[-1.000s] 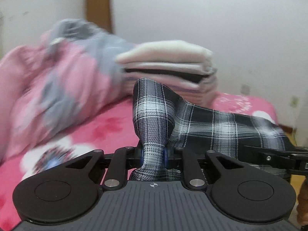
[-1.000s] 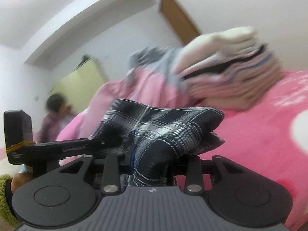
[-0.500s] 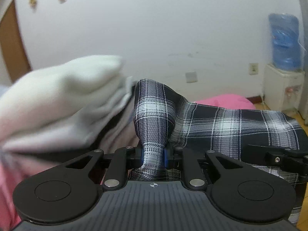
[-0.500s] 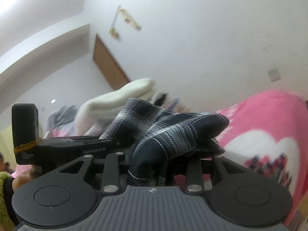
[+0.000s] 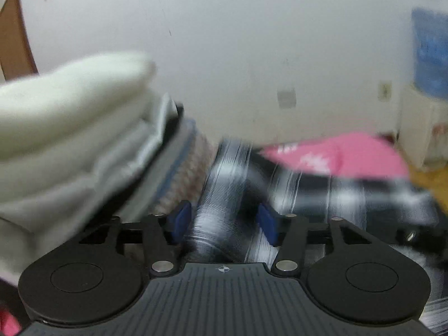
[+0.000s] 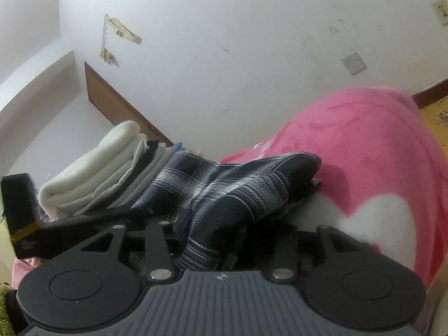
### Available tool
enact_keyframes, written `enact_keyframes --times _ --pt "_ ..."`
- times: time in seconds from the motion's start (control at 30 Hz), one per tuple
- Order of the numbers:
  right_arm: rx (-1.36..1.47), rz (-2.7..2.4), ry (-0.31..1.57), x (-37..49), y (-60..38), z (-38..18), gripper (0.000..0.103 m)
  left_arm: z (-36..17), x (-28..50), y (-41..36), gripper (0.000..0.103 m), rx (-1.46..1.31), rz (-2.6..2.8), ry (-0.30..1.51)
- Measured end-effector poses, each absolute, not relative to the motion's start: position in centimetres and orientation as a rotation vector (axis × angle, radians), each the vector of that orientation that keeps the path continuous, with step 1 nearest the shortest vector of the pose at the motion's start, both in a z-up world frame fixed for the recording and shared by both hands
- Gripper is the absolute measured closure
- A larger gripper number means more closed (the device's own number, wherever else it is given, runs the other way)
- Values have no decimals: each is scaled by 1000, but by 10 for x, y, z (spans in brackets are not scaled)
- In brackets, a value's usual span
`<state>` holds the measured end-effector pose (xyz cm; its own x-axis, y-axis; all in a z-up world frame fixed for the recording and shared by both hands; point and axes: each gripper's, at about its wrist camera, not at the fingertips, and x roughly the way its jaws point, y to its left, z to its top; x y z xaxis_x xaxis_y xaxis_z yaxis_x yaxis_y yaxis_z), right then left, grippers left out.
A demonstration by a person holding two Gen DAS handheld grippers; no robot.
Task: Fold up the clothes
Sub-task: 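Carry the plaid pants with both grippers toward the folded clothes stack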
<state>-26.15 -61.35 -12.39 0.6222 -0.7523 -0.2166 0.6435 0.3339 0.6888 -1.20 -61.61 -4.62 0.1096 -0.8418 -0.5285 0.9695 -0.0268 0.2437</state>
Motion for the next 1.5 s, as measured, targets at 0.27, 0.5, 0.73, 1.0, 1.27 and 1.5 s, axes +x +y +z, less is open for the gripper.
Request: enact_keyframes --times 0.27,0.5,0.73,1.0,1.27,1.5 --pt "864 -958 -178 -280 -608 -116 42 -13 -22 -534 20 638 -1419 160" --pt "523 -912 -41 -251 -603 -43 42 -43 -4 -466 29 667 -1361 206" --pt "415 -713 347 -112 -695 -31 64 -65 38 -475 49 479 -1278 334" --pt "421 -668 583 -51 -741 -74 60 -90 74 -487 46 351 -1281 604" --pt "551 -699 318 -143 -712 -48 46 -80 81 -452 31 281 -1282 724" --pt "896 -794 107 -287 -695 -85 25 -85 76 -419 29 135 -1367 999"
